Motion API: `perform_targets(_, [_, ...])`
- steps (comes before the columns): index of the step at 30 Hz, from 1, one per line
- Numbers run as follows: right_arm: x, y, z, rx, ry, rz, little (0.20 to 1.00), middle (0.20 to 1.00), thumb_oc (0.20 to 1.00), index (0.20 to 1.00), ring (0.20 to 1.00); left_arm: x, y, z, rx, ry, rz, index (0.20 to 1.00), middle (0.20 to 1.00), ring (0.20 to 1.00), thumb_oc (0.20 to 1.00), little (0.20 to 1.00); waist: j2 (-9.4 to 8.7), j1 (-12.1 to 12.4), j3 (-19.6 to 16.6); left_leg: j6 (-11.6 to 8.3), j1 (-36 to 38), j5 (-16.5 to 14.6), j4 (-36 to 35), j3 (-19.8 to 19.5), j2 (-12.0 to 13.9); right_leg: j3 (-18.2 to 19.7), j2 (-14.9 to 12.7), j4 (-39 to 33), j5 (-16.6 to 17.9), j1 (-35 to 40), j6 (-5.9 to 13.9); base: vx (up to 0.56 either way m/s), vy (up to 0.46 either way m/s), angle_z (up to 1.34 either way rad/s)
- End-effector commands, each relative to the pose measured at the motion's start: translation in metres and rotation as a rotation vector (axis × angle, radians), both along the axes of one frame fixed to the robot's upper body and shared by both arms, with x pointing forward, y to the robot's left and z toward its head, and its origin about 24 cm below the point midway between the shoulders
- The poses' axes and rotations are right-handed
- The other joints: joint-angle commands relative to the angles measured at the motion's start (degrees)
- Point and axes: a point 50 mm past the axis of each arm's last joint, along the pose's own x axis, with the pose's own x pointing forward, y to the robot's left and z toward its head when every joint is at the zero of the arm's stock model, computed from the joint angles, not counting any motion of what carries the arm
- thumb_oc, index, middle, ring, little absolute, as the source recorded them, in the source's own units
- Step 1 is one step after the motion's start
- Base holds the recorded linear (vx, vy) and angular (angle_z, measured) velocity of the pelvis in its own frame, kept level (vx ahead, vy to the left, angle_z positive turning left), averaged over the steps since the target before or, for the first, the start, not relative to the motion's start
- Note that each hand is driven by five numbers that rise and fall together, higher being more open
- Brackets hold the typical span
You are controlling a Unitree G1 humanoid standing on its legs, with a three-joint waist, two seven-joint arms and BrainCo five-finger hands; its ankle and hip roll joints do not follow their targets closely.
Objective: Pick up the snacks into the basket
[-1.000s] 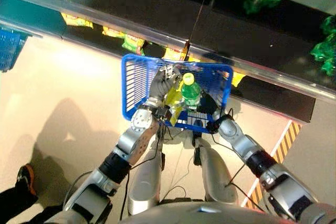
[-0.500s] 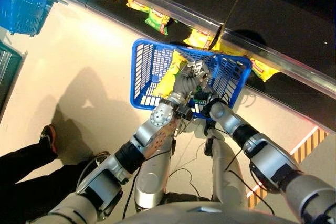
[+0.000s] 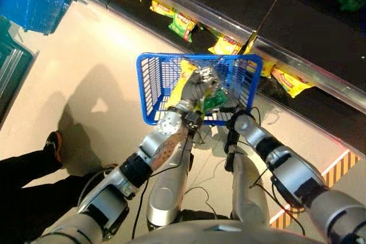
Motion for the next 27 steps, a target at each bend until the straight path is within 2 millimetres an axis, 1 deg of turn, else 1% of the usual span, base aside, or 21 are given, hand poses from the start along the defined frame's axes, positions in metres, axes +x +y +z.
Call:
perform_targets(1, [-0.029, -0.014, -0.025, 0.013, 0.068, 0.02, 1.0, 1.0, 1.0, 1.0, 1.0, -0.01, 0.03, 0.036, -0.08, -0.271, 0.093, 0.2, 0.2, 0.2, 0.2, 0.2, -5.14, 0.01, -7.92, 0.61, 1.23, -8.3, 4.36, 3.26, -2.06, 4.67, -3.06, -11.36, 5.9, 4.42, 7.13, 0.06, 0.035, -0.1])
perform_targets(2, [-0.037, -0.02, -0.03, 0.014, 0.086, 0.017, 1.0, 1.0, 1.0, 1.0, 1.0, -0.013, 0.044, 0.024, -0.054, -0.231, 0.136, 0.2, 0.2, 0.2, 0.2, 0.2, -5.7, -0.15, -8.73, 0.71, 1.81, -8.43, 4.11, 3.55, -2.03, 4.71, -3.18, -11.71, 6.17, 4.92, 7.26, 0.06, 0.035, -0.1])
perform_targets(3, [-0.038, -0.02, -0.031, 0.014, 0.087, 0.017, 1.0, 1.0, 1.0, 1.0, 1.0, -0.014, 0.045, 0.023, -0.053, -0.229, 0.136, 0.2, 0.2, 0.2, 0.2, 0.2, -5.71, -0.14, -8.81, 0.72, 1.86, -8.43, 4.06, 3.57, -2.02, 4.72, -3.18, -11.76, 6.18, 4.97, 7.26, 0.1, 0.051, -0.14])
perform_targets(4, [-0.057, -0.034, -0.04, 0.0, 0.117, 0.023, 1.0, 1.0, 1.0, 1.0, 1.0, -0.021, 0.073, -0.009, -0.005, -0.106, 0.233, 0.2, 0.2, 0.2, 0.2, 0.2, -6.83, -0.69, -10.72, 0.91, 3.42, -8.54, 3.1, 4.03, -1.88, 4.96, -3.29, -12.62, 6.68, 6.22, 7.6, 0.11, 0.056, -0.14])
perform_targets(6, [-0.076, -0.049, -0.046, -0.003, 0.138, 0.007, 1.0, 1.0, 1.0, 1.0, 1.0, -0.03, 0.1, -0.032, 0.106, -0.039, 0.344, 0.2, 0.2, 0.2, 0.2, 0.2, -7.66, -1.47, -12.3, 1.1, 5.44, -8.72, 2.13, 4.5, -1.76, 4.83, -3.44, -13.1, 6.82, 7.6, 7.99, 0.1, 0.068, -0.12])
perform_targets(7, [-0.076, -0.049, -0.046, -0.003, 0.138, 0.007, 1.0, 1.0, 1.0, 1.0, 1.0, -0.03, 0.1, -0.032, 0.106, -0.039, 0.344, 0.2, 0.2, 0.2, 0.2, 0.2, -7.66, -1.47, -12.29, 1.1, 5.46, -8.71, 2.12, 4.5, -1.75, 4.83, -3.43, -13.11, 6.83, 7.62, 7.99, 0.1, 0.083, -0.1])
perform_targets(8, [-0.09, -0.06, -0.044, 0.008, 0.125, 0.003, 1.0, 1.0, 1.0, 1.0, 1.0, -0.04, 0.123, -0.054, 0.19, 0.04, 0.427, 0.2, 0.2, 0.2, 0.2, 0.2, -8.36, -2.38, -14.01, 1.25, 7.08, -9.06, 1.51, 5.28, -1.68, 5.5, -3.47, -13.33, 6.95, 8.59, 8.29, 0.09, 0.099, -0.13])
perform_targets(9, [-0.094, -0.065, -0.039, 0.013, 0.097, -0.004, 1.0, 1.0, 1.0, 1.0, 1.0, -0.044, 0.132, -0.068, 0.233, 0.098, 0.477, 0.2, 0.2, 0.2, 0.2, 0.2, -8.53, -2.96, -14.8, 1.4, 7.89, -9.21, 1.2, 5.75, -1.72, 5.68, -3.58, -13.57, 6.97, 9.11, 8.44, 0.13, 0.135, -0.16])
perform_targets(10, [-0.099, -0.07, -0.034, 0.019, 0.064, -0.011, 1.0, 1.0, 1.0, 1.0, 1.0, -0.05, 0.138, -0.087, 0.258, 0.176, 0.519, 0.2, 0.2, 0.2, 0.2, 0.2, -8.56, -3.31, -15.57, 1.55, 8.99, -9.42, 0.88, 6.19, -1.78, 5.97, -3.71, -13.66, 7.04, 9.89, 8.6, 0.1, 0.113, -0.18])
perform_targets(12, [-0.109, -0.078, -0.04, 0.018, 0.072, -0.044, 1.0, 1.0, 1.0, 1.0, 1.0, -0.06, 0.146, -0.111, 0.332, 0.275, 0.552, 0.2, 0.2, 0.2, 0.2, 0.2, -8.49, -4.06, -17.47, 1.81, 10.64, -9.77, 0.14, 6.91, -1.94, 6.38, -3.94, -13.59, 7.0, 10.75, 8.91, 0.1, 0.114, -0.25])
perform_targets(14, [-0.115, -0.08, -0.043, 0.042, 0.072, -0.074, 1.0, 1.0, 1.0, 1.0, 1.0, -0.072, 0.152, -0.147, 0.396, 0.446, 0.582, 0.2, 0.2, 0.2, 0.2, 0.2, -8.27, -4.95, -18.63, 2.26, 12.21, -10.26, -0.16, 8.08, -2.2, 7.26, -4.25, -11.82, 6.65, 10.86, 9.2, 0.07, 0.127, -0.29])
perform_targets(16, [-0.121, -0.077, -0.05, 0.069, 0.096, -0.087, 1.0, 1.0, 1.0, 1.0, 1.0, -0.082, 0.154, -0.163, 0.446, 0.526, 0.583, 0.2, 0.2, 0.2, 0.2, 0.2, -8.15, -5.5, -18.91, 2.53, 13.61, -10.51, -0.33, 9.17, -1.95, 7.6, -4.14, -9.06, 6.22, 10.66, 9.24, 0.02, 0.084, -0.17])
perform_targets(18, [-0.123, -0.074, -0.059, 0.124, 0.131, -0.13, 1.0, 1.0, 1.0, 1.0, 1.0, -0.092, 0.159, -0.183, 0.528, 0.63, 0.583, 0.2, 0.2, 0.2, 0.2, 0.2, -7.63, -5.71, -18.33, 2.77, 14.05, -10.2, 0.08, 9.98, -1.13, 7.52, -2.85, -3.7, 3.74, 10.42, 8.54, -0.07, 0.05, -0.27])
perform_targets(19, [-0.129, -0.076, -0.07, 0.171, 0.177, -0.199, 1.0, 1.0, 1.0, 1.0, 1.0, -0.095, 0.16, -0.188, 0.555, 0.661, 0.575, 0.2, 0.2, 0.2, 0.2, 0.2, -7.17, -5.87, -18.16, 2.85, 14.21, -9.98, 0.46, 10.15, -0.68, 7.41, -1.98, -0.52, 1.8, 11.01, 7.67, -0.1, 0.034, -0.31])
perform_targets(20, [-0.14, -0.081, -0.085, 0.202, 0.241, -0.28, 1.0, 1.0, 1.0, 1.0, 1.0, -0.105, 0.162, -0.201, 0.585, 0.747, 0.572, 0.2, 0.2, 0.2, 0.2, 0.2, -7.0, -6.11, -18.53, 2.92, 14.17, -9.47, 0.56, 10.18, -0.33, 8.07, -0.18, 2.52, -0.16, 11.84, 6.79, -0.08, 0.014, -0.23])
perform_targets(22, [-0.161, -0.087, -0.108, 0.204, 0.371, -0.374, 1.0, 1.0, 1.0, 1.0, 1.0, -0.121, 0.166, -0.218, 0.632, 0.871, 0.556, 0.2, 0.2, 0.2, 0.2, 0.2, -7.24, -6.02, -20.42, 2.76, 13.86, -8.72, 0.4, 10.04, 0.12, 8.53, 2.4, 4.31, -2.75, 13.89, 6.05, -0.04, -0.045, -0.02])
perform_targets(23, [-0.175, -0.09, -0.121, 0.183, 0.458, -0.403, 1.0, 1.0, 1.0, 1.0, 1.0, -0.133, 0.168, -0.226, 0.65, 0.938, 0.533, 0.2, 0.2, 0.2, 0.2, 0.2, -7.52, -5.67, -21.54, 2.58, 13.74, -8.52, 0.28, 10.23, 0.19, 8.02, 3.07, 3.13, -3.84, 15.56, 5.84, -0.04, -0.093, 0.14])
perform_targets(24, [-0.192, -0.092, -0.135, 0.148, 0.573, -0.433, 1.0, 1.0, 1.0, 1.0, 1.0, -0.148, 0.169, -0.234, 0.668, 1.014, 0.521, 0.2, 0.2, 0.2, 0.2, 0.2, -7.89, -4.74, -22.5, 2.37, 13.55, -8.4, 0.1, 10.85, 0.27, 6.73, 3.07, 0.3, -4.51, 17.84, 5.53, -0.03, -0.067, 0.08])
perform_targets(25, [-0.192, -0.092, -0.135, 0.148, 0.573, -0.433, 1.0, 1.0, 1.0, 1.0, 1.0, -0.148, 0.169, -0.234, 0.668, 1.014, 0.52, 0.2, 0.2, 0.2, 0.2, 0.2, -7.89, -4.74, -22.52, 2.37, 13.53, -8.4, 0.1, 10.85, 0.27, 6.73, 3.07, 0.3, -4.5, 17.83, 5.53, -0.05, -0.115, -0.14])
perform_targets(26, [-0.216, -0.1, -0.148, 0.11, 0.729, -0.497, 1.0, 1.0, 1.0, 1.0, 1.0, -0.173, 0.171, -0.245, 0.684, 1.122, 0.507, 0.2, 0.2, 0.2, 0.2, 0.2, -7.92, -3.64, -23.99, 2.21, 13.8, -8.16, -0.41, 11.61, 0.28, 5.97, 3.11, -3.73, -4.87, 19.12, 5.38, -0.02, -0.101, -0.23])
perform_targets(27, [-0.222, -0.103, -0.15, 0.127, 0.749, -0.535, 1.0, 1.0, 1.0, 1.0, 1.0, -0.18, 0.169, -0.248, 0.679, 1.147, 0.492, 0.2, 0.2, 0.2, 0.2, 0.2, -7.92, -3.57, -24.49, 2.15, 14.01, -8.15, -0.56, 11.67, 0.27, 6.27, 3.45, -4.89, -4.99, 19.55, 5.25, -0.04, -0.156, -0.22])
